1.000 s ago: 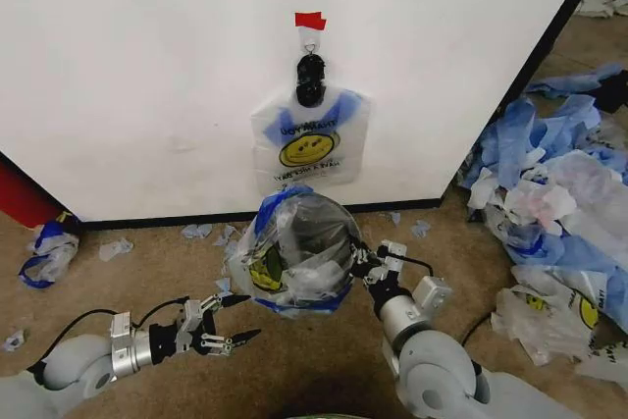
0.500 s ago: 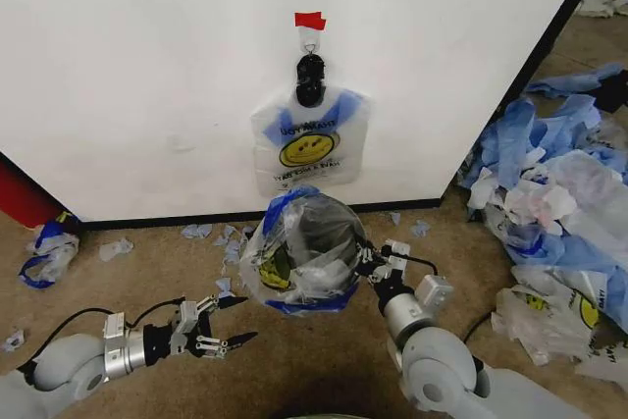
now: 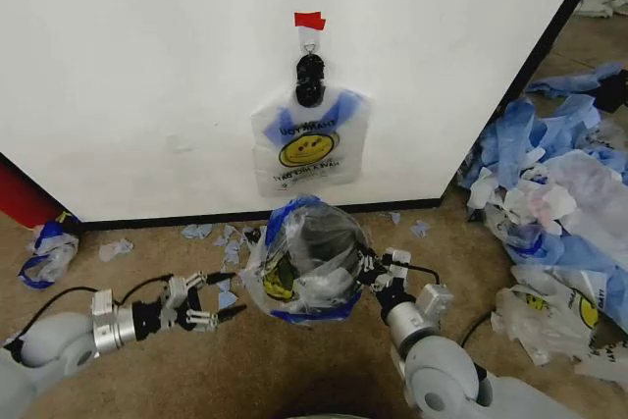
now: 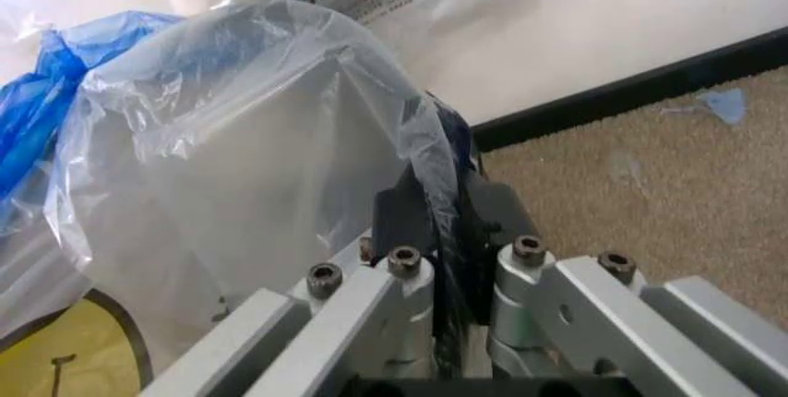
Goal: Pick up the garbage bag from the wall and place it over the trash bin.
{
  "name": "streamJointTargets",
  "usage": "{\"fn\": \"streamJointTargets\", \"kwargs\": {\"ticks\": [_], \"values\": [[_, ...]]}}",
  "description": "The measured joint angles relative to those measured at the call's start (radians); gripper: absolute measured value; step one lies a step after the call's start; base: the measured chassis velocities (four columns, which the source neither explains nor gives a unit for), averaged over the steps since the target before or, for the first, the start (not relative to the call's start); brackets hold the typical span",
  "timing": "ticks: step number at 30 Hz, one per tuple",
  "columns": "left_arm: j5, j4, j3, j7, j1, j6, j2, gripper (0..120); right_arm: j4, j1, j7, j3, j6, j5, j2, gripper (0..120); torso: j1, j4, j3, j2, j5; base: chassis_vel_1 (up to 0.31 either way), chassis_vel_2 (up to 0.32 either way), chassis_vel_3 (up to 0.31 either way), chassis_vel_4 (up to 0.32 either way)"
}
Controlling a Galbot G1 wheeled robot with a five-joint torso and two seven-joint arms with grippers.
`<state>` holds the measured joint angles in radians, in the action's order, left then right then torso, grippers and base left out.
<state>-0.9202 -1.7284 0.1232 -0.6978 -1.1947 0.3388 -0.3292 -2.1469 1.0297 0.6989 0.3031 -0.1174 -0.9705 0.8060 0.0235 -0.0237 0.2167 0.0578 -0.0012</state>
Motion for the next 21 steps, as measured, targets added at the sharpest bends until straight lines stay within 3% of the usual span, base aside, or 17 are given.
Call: {"fn": "streamJointTargets", "kwargs": {"ticks": [14, 21], "values": [[-0.055, -0.05, -0.005, 0.094, 0.059, -0.076, 0.001, 79, 0.033, -0.017, -0.039, 0.098, -0.014, 0.088, -0.032, 0, 0.0, 0.0, 0.0, 0.0, 0.0, 0.0, 0.0, 0.0, 0.0], [-0.115, -0.099, -0.017, 0.168, 0.088, -0.131, -0.049, 77, 0.057, -0.056, -0.05, 0.121, -0.025, 0.099, -0.007, 0, 0.0, 0.0, 0.0, 0.0, 0.0001, 0.0, 0.0, 0.0, 0.0]]}}
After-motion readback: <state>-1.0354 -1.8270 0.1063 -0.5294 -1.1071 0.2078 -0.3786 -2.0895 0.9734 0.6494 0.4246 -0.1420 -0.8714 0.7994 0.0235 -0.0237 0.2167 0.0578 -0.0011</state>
